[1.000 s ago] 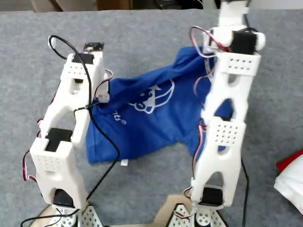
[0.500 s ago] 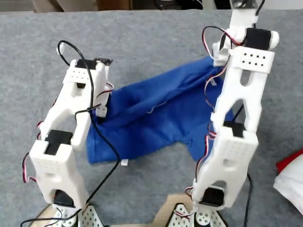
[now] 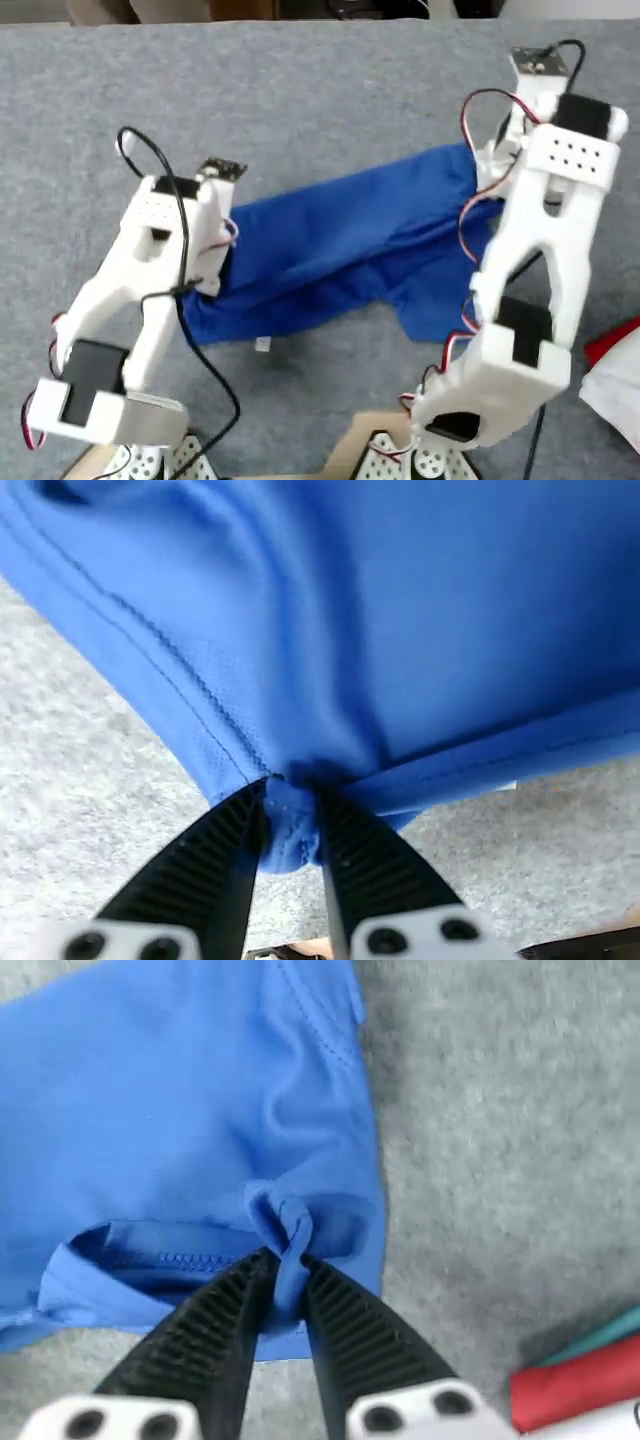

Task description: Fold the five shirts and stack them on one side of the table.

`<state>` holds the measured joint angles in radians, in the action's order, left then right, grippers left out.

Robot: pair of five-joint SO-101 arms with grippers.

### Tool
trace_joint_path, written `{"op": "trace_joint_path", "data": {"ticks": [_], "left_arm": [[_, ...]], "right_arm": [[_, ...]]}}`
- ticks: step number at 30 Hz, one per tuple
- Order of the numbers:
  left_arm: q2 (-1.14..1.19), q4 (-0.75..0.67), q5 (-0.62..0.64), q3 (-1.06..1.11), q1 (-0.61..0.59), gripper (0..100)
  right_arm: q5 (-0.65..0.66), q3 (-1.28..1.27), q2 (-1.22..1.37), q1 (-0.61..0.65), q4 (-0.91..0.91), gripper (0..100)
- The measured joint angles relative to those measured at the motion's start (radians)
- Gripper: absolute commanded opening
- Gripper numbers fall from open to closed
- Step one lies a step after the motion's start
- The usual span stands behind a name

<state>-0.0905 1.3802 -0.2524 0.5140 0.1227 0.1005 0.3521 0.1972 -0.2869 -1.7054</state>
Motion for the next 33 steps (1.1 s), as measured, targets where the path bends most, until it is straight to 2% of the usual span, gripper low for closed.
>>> {"op": "trace_joint_path", "data": {"ticks": [7,17,23,26,33], "left_arm": [[-0.074,-0.044,0.000,0.121,0.048,2],[-0.080,-0.071,0.000,0.130,0.049,2],[-0.080,-0.071,0.069,0.130,0.046,22],[-0.080,-0.071,0.120,0.130,0.006,28],[-0.080,-0.058,0.146,0.095,-0.163,31]], "right_arm": [[0.069,-0.167,-0.098,-0.086,0.032,0.5],[0.130,-0.397,-0.258,-0.092,0.104,0.5],[0.150,-0.512,-0.328,-0.092,0.146,0.5],[0.150,-0.549,-0.351,-0.092,0.152,0.5],[0.158,-0.614,-0.362,-0.092,0.153,0.5]]}}
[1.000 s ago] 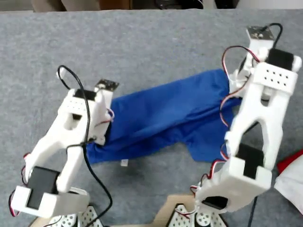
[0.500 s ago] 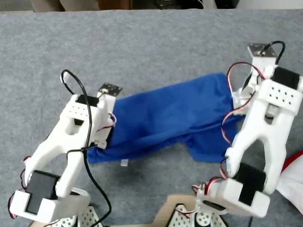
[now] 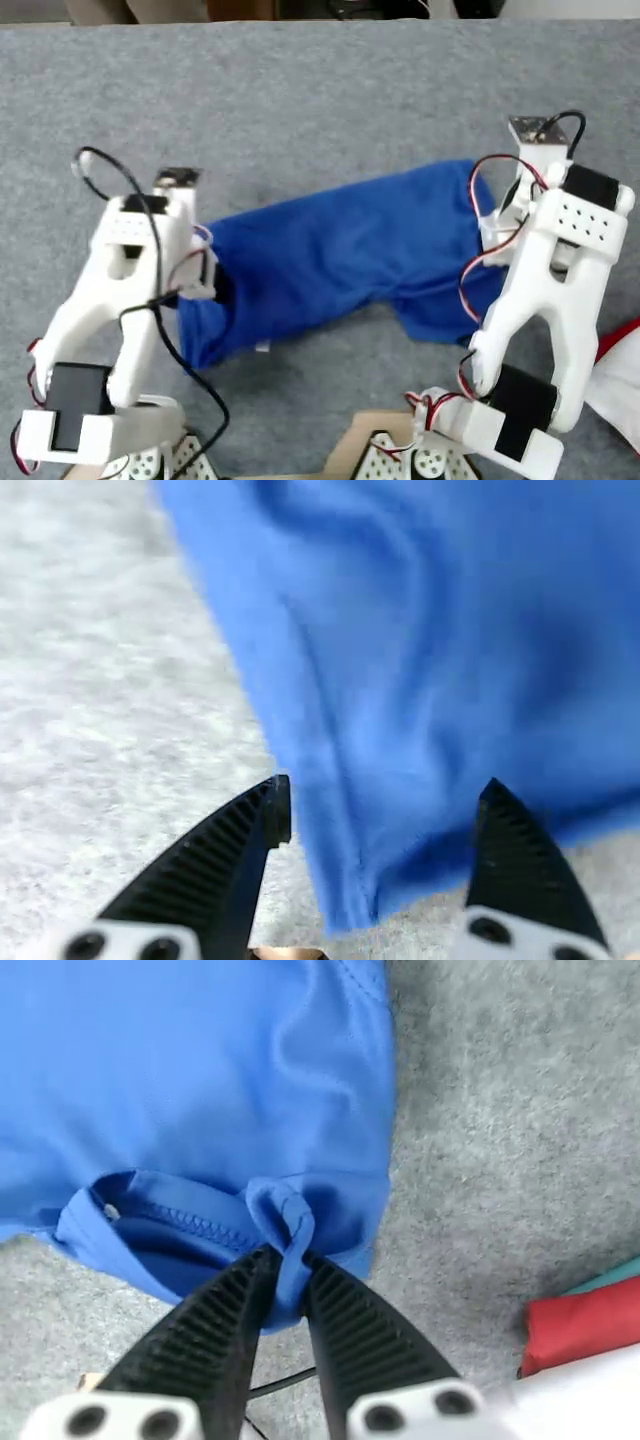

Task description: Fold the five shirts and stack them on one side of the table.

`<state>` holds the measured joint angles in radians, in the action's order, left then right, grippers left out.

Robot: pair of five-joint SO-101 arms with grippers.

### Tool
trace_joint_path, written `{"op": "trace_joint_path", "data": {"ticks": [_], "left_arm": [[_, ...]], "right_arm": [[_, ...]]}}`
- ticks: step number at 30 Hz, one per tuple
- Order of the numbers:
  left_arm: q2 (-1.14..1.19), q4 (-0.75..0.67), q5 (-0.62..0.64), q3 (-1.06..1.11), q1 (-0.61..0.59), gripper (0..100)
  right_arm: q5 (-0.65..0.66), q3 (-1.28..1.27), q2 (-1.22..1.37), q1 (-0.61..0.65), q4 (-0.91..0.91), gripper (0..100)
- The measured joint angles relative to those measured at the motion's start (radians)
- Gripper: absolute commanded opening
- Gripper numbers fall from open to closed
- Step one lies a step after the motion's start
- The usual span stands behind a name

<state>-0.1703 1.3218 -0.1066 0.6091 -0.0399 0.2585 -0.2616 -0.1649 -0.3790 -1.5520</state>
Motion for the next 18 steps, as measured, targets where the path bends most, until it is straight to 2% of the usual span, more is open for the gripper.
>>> {"op": "trace_joint_path", "data": {"ticks": [4,9,18], "left_arm": [[0.000,0.029,0.003,-0.081,-0.068,31],[0.000,0.028,0.043,-0.140,-0.048,31],[0.054,-0.199,0.232,-0.143,0.066,31]], "right_arm": [[0.017,-0.048,0.000,-0.002,0.015,0.5],[0.021,-0.101,0.000,-0.049,0.075,0.5],[0.127,-0.192,0.000,-0.146,0.094,0.5]]}}
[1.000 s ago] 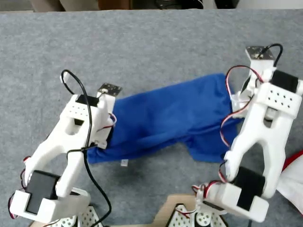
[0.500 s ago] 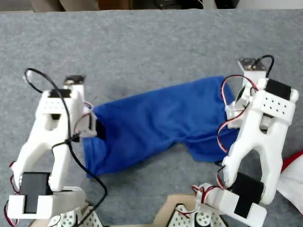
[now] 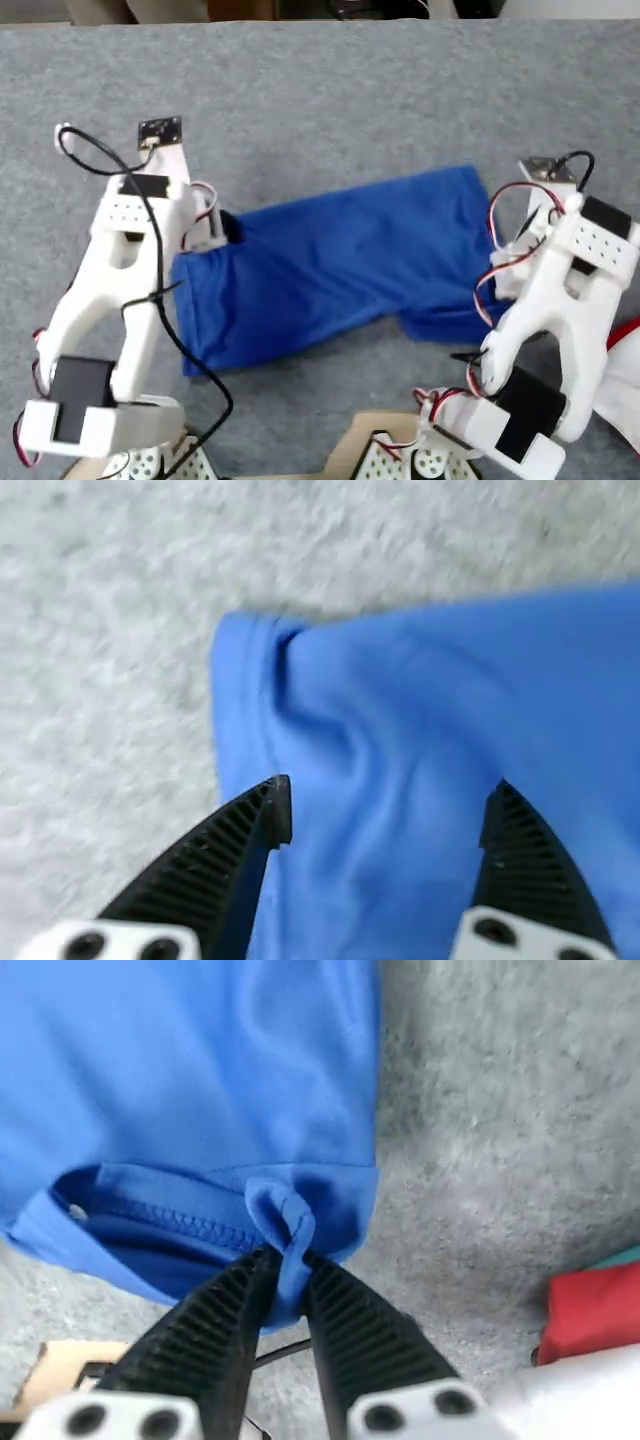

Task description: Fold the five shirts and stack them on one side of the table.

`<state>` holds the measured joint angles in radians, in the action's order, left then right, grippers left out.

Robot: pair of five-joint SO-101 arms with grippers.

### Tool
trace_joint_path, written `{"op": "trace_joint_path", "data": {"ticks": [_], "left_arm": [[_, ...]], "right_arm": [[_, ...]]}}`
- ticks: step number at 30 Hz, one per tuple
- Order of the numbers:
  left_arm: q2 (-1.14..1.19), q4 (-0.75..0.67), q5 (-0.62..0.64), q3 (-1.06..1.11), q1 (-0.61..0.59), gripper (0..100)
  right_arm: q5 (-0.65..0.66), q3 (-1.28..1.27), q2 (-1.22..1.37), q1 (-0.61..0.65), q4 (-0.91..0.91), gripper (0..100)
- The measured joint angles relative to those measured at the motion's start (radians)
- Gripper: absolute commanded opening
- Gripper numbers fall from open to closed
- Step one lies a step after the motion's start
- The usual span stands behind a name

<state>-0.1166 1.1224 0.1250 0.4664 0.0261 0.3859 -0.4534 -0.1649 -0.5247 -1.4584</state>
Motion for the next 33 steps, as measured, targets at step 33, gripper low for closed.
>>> {"op": "trace_joint_path", "data": {"ticks": [33], "left_arm": [[0.678,0.081,0.068,-0.631,0.011,18]], "right_arm": [[-0.066,0.344,0.345,0.298,0.302,2.7]]}}
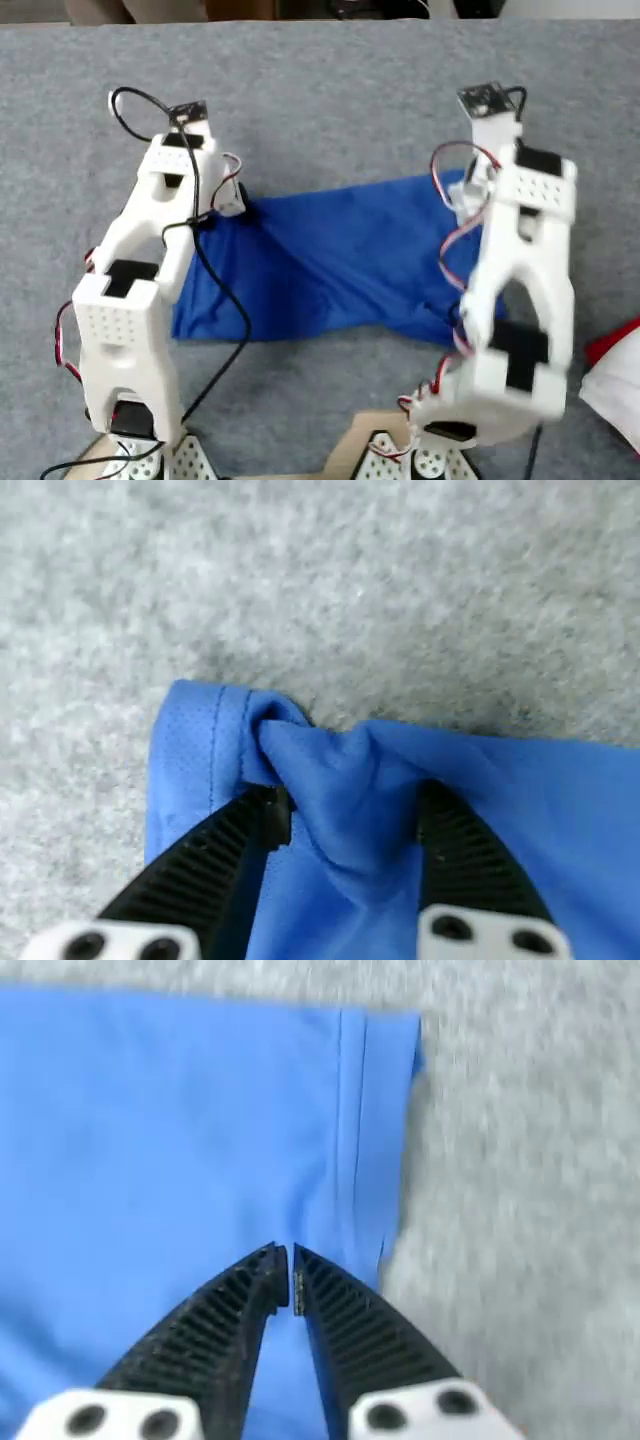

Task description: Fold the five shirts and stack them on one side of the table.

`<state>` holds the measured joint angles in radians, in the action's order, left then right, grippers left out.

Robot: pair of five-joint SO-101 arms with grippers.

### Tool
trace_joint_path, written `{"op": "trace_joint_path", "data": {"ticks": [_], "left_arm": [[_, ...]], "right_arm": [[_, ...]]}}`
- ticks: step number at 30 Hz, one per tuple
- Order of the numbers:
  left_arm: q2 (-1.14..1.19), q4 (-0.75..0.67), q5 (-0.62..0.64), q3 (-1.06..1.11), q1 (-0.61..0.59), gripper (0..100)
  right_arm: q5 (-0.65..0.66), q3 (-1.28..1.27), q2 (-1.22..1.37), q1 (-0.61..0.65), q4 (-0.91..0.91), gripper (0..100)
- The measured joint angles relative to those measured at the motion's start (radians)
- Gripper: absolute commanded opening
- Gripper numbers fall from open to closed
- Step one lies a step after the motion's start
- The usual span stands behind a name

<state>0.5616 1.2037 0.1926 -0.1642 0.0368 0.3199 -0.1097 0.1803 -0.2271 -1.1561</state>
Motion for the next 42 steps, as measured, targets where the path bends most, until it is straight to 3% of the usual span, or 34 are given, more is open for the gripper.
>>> {"op": "trace_joint_path", "data": {"ticks": [5,13,20,25,30,36,42], "left_arm": [[0.054,0.064,0.000,-0.091,-0.005,18],[0.092,0.167,-0.006,-0.203,-0.057,18],[0.100,0.269,-0.127,-0.262,-0.075,18],[0.100,0.330,-0.178,-0.310,-0.086,19],[0.100,0.399,-0.201,-0.367,-0.089,31],[0.100,0.468,-0.201,-0.439,-0.089,31],[0.100,0.532,-0.221,-0.535,-0.127,31]], "right_arm": [[-0.026,0.344,0.365,0.002,-0.018,2.7],[-0.026,1.089,0.845,0.018,-0.341,2.7],[-0.028,1.657,1.152,0.044,-0.436,2.7],[-0.028,1.725,1.171,0.069,-0.489,2.7],[-0.028,1.729,1.091,0.084,-0.601,2.9],[-0.020,1.728,0.947,0.084,-0.615,3.0],[-0.011,1.510,0.735,0.072,-0.615,3.0]]}}
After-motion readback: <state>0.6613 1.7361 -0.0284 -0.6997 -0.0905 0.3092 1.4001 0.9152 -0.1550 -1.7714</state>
